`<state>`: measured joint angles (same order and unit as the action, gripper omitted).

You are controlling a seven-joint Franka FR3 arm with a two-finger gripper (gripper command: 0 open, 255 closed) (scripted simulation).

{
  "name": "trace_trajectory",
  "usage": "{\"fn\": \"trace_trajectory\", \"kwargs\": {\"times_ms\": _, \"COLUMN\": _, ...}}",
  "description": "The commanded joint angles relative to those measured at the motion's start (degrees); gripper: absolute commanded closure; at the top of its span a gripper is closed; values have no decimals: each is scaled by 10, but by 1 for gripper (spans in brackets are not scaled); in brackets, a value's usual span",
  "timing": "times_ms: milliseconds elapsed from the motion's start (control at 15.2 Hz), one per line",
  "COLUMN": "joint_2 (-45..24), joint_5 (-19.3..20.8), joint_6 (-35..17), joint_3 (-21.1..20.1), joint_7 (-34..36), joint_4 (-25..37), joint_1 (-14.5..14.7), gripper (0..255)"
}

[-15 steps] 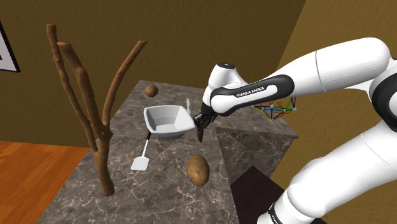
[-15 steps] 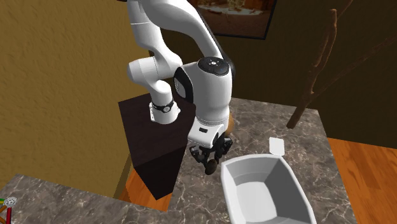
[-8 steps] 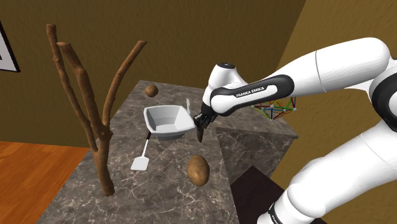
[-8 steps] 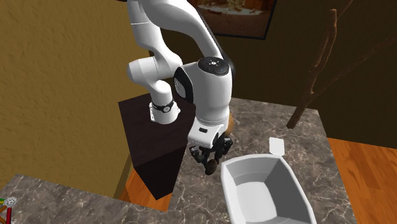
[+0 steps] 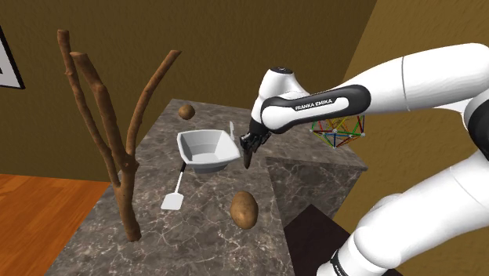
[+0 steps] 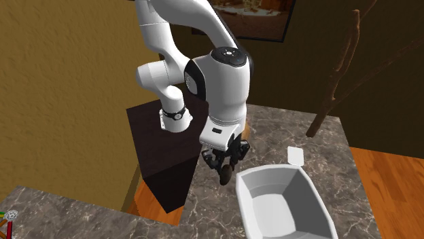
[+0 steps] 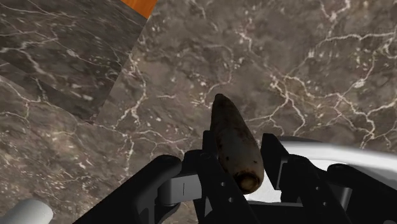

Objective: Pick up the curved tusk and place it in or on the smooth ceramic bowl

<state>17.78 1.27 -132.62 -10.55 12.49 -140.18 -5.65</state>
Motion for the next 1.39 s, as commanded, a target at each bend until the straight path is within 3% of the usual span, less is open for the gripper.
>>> {"fn": "trace_trajectory", "kwargs": {"times_ms": 0, "joint_2": 7, "joint_5": -2, "joint_6": 17, "joint_3": 1, "joint_7": -2, "joint_4": 10, "joint_1": 1, "gripper": 255}}
{"fn": "trace_trajectory", "kwargs": {"times_ms": 1320, "joint_2": 44, "joint_5": -9, "joint_6": 177, "joint_3": 9, "joint_7": -16, "joint_4": 134, "joint_1": 2, "gripper": 255}}
